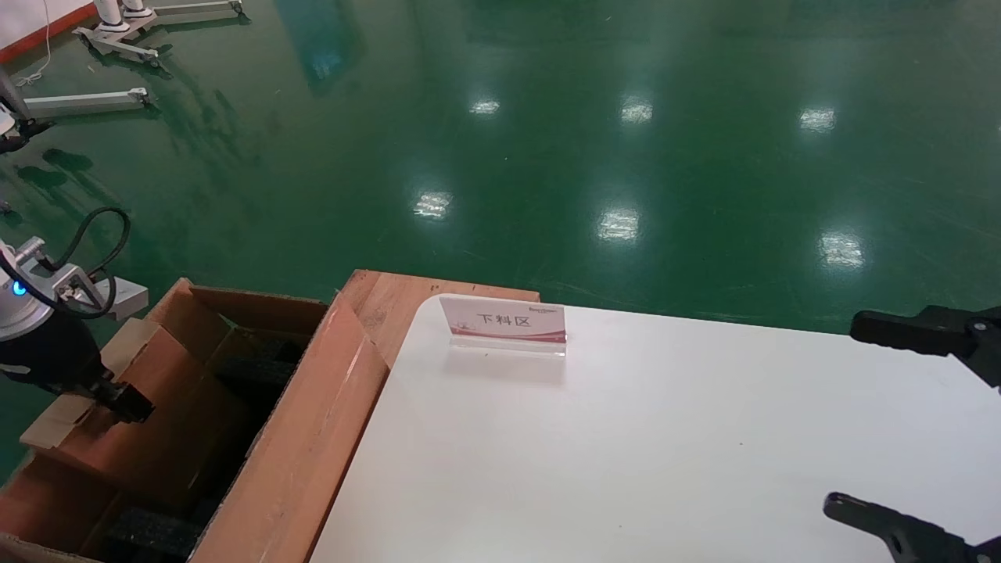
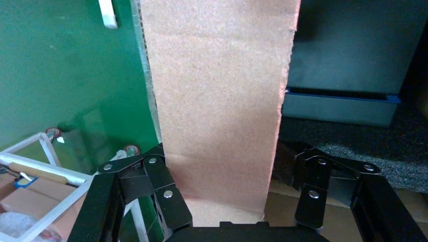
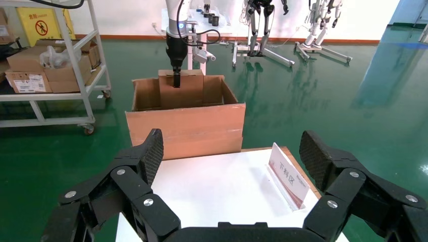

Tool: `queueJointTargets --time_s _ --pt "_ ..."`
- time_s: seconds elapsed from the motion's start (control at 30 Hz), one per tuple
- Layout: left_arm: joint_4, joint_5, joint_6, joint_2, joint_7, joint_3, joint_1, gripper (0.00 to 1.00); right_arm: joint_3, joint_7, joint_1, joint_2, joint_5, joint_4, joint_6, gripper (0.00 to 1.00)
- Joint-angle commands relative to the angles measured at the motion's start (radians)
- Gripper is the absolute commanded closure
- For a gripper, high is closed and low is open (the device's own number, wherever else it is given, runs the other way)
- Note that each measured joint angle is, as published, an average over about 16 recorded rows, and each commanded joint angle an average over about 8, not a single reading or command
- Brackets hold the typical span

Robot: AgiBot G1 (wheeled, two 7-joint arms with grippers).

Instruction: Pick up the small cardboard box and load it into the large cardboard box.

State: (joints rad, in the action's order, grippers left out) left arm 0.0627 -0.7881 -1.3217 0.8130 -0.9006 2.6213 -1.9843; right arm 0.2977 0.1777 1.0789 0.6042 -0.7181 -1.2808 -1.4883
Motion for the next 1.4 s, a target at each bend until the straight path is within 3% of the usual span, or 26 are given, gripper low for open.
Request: queueJointTargets --time_s 0.03,0.9,1.13,1.4 --pt "0.000 0.000 0.000 0.000 -0.001 0.000 -0.001 0.00 0.000 0.000 0.000 0.000 0.000 0.000 0.000 0.00" --pt "0.006 -0.001 0.007 0.010 0.014 -0.001 -0.019 0.00 0.000 0.000 0.000 0.000 0.000 0.000 0.000 0.00" --pt "0.046 0.017 0.031 0.052 0.147 -0.021 -0.128 0.00 0.000 0.000 0.000 0.000 0.000 0.001 0.000 0.00" --pt "0.230 0.105 -0.068 0.036 0.273 -0.089 -0.293 0.00 0.001 0.000 0.001 0.000 0.000 0.001 0.000 0.00"
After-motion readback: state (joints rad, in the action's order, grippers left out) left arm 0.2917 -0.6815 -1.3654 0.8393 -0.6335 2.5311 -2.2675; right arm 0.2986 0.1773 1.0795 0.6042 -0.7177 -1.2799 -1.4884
